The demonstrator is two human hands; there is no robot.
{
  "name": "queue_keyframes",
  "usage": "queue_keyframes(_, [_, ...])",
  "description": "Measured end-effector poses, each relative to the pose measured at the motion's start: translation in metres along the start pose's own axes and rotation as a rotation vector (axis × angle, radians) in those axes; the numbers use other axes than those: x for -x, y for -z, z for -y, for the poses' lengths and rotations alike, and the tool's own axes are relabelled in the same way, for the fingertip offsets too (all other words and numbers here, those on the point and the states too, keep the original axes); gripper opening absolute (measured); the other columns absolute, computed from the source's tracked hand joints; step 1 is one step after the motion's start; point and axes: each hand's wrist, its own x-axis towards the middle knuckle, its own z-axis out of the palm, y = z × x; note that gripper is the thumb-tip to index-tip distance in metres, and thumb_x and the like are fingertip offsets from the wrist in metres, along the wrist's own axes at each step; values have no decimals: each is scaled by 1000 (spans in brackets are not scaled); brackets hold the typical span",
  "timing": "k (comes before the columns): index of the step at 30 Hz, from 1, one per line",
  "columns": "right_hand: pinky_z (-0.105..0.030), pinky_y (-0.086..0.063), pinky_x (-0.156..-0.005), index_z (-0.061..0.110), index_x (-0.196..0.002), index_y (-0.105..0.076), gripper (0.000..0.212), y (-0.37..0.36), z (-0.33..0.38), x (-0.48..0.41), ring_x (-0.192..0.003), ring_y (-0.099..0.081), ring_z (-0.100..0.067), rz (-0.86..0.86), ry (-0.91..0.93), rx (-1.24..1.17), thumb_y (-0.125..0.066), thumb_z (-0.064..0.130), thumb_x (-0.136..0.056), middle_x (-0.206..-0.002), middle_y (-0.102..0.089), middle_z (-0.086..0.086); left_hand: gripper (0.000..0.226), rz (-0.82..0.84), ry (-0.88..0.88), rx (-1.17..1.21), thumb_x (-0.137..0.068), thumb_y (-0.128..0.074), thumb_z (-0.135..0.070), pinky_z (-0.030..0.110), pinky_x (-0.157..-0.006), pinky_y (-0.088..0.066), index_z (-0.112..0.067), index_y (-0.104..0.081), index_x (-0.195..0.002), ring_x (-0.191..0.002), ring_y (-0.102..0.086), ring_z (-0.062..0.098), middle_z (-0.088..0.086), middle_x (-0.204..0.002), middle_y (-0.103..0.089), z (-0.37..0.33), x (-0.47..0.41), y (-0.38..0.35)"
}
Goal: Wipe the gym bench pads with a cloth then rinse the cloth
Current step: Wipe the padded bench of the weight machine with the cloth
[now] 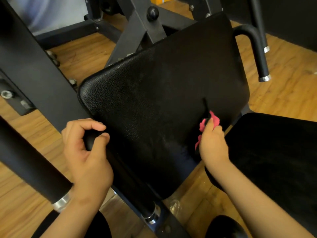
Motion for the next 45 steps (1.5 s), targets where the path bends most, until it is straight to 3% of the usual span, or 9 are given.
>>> queue_keyframes(8, [-38,-42,-93,-1,-150,-8,59,5,16,27,-122,-48,-36,276,-75,171,-36,14,-101,-145,-31,-23,29,-10,-23,6,-76,-54,-12,39,-90,-36,-40,-51,-83,-96,-48,25,-15,-89,-50,0,0,0])
queue_keyframes(16, [-46,-41,-91,-1,-121,-60,39,16,-3,10,-118,-39,-43,-66,114,318,-55,24,-92,-138,-41,-25,25,6,-37,6,-77,-53,-12,43,-89,-36,-35,-50,-85,-96,-48,28,-14,-90,-50,-2,1,1])
queue_keyframes(20, [-37,-37,-98,19,-140,-40,73,33,-17,7,-122,-34,-31,204,122,451,-55,63,-84,-134,-34,-11,27,2,-33,11,-77,-53,-11,42,-89,-36,-37,-49,-86,-96,-48,30,-14,-90,-50,-2,1,0])
queue_keyframes(23, [-35,-37,-100,18,-146,-26,91,39,-25,-1,-124,-33,-30,345,196,453,-71,55,-75,-133,-33,-10,28,2,-38,8,-77,-53,-11,44,-89,-37,-37,-49,-86,-95,-48,31,-15,-89,-50,-3,1,0])
queue_keyframes(28, [-32,-39,-90,15,-122,-44,60,33,-38,-13,-115,-45,-28,265,297,239,-79,29,-75,-115,-50,-8,25,1,-46,5,-77,-53,-13,48,-88,-37,-37,-49,-86,-94,-49,34,-15,-89,-49,-2,0,1])
queue_keyframes(31, [-33,-40,-73,22,-98,-38,48,37,-44,-28,-102,-54,-29,226,331,234,-79,28,-74,-99,-52,-5,25,-2,-48,12,-77,-54,-13,42,-89,-36,-36,-49,-86,-95,-49,31,-15,-89,-50,-1,0,1])
queue_keyframes(36, [-34,-38,-71,16,-116,-45,50,41,-45,-44,-96,-59,-33,107,299,424,-71,40,-81,-98,-59,-11,25,6,-50,16,-78,-53,-12,37,-90,-34,-35,-49,-86,-95,-47,25,-15,-89,-50,0,0,1])
queue_keyframes(40, [-32,-39,-70,18,-109,-48,42,29,-50,-35,-94,-60,-30,186,381,291,-71,38,-80,-92,-56,-6,25,7,-46,21,-78,-53,-12,37,-90,-35,-36,-49,-87,-96,-47,26,-14,-89,-50,1,0,1])
queue_keyframes(45, [-32,-33,-90,24,-119,-49,47,41,-50,-51,-110,-55,-21,214,484,443,-66,48,-82,-108,-61,-1,10,12,-47,4,-78,-53,-11,35,-91,-35,-17,-53,-86,-97,-47,23,-14,-90,-50,2,1,1])
